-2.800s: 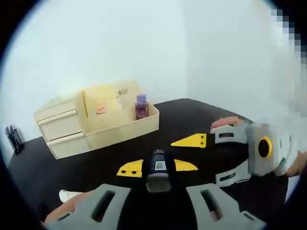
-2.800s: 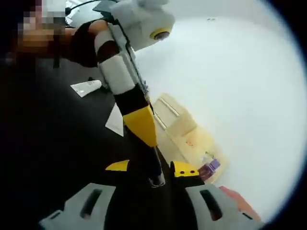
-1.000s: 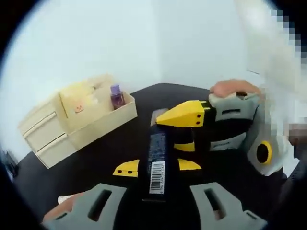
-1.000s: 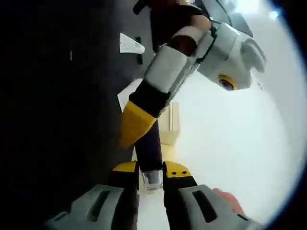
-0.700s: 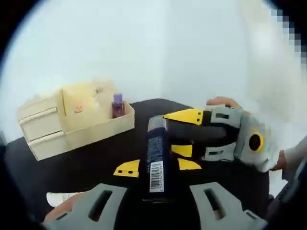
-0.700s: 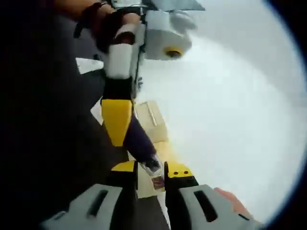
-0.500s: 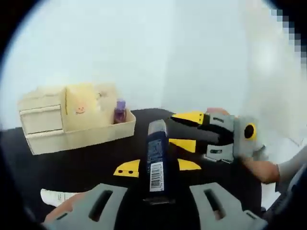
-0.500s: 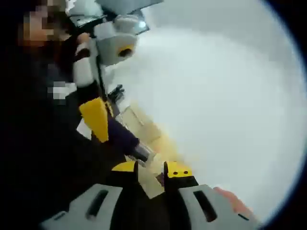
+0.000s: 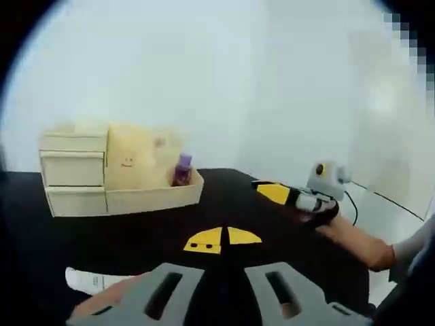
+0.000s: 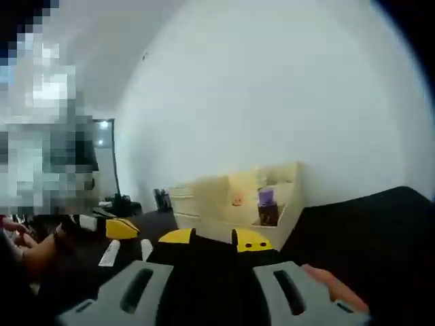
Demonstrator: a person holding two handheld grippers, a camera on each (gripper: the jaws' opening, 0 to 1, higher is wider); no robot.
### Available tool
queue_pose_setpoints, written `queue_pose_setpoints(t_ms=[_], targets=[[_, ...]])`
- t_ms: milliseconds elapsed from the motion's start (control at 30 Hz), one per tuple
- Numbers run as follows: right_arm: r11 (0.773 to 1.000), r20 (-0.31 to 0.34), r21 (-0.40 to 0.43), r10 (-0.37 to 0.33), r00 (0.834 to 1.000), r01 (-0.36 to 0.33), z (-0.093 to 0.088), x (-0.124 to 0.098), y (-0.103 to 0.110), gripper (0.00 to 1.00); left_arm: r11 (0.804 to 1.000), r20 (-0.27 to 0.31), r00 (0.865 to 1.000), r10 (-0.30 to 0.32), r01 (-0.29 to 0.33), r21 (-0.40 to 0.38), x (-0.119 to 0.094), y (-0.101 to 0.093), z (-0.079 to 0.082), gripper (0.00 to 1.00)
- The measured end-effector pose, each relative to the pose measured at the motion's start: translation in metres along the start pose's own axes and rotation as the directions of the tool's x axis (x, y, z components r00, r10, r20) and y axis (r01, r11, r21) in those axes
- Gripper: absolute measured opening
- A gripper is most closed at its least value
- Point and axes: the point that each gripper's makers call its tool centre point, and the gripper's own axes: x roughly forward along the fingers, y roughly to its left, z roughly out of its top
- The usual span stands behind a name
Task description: Open the drawer, pick up the cosmetic bottles from the table one by one, place them into the drawer, release the gripper, close the drawer, and move the gripper away
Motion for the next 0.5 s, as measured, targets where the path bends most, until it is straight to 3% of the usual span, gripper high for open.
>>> queue_pose_setpoints(t_ms=[133,233,333,433,500], targets=[[0.997,-0.016,0.036,0.071,0.997,-0.07,-0.005,0.001,0.01,0.18,0.992,-0.034,0.999,-0.01,0.014,0.128,-0.008,0.0,-0.002,0.13],[0.985,-0.048,0.051,0.17,0.984,-0.167,-0.01,-0.003,0.019,0.2,0.975,-0.074,0.997,-0.012,0.028,0.219,-0.017,0.004,-0.005,0.21],[0.967,-0.102,0.055,0.254,0.962,-0.249,-0.021,-0.009,0.027,0.22,0.964,-0.166,0.981,-0.096,0.133,0.23,-0.027,-0.005,-0.02,0.28],[0.963,-0.115,0.055,0.27,0.956,-0.265,-0.027,-0.01,0.026,0.28,0.952,-0.232,0.968,-0.094,0.156,0.264,-0.028,0.0,-0.037,0.34],[0.967,-0.115,0.063,0.253,0.961,-0.247,-0.029,-0.01,0.021,0.28,0.945,-0.265,0.962,-0.069,0.148,0.291,-0.027,0.002,-0.044,0.35]])
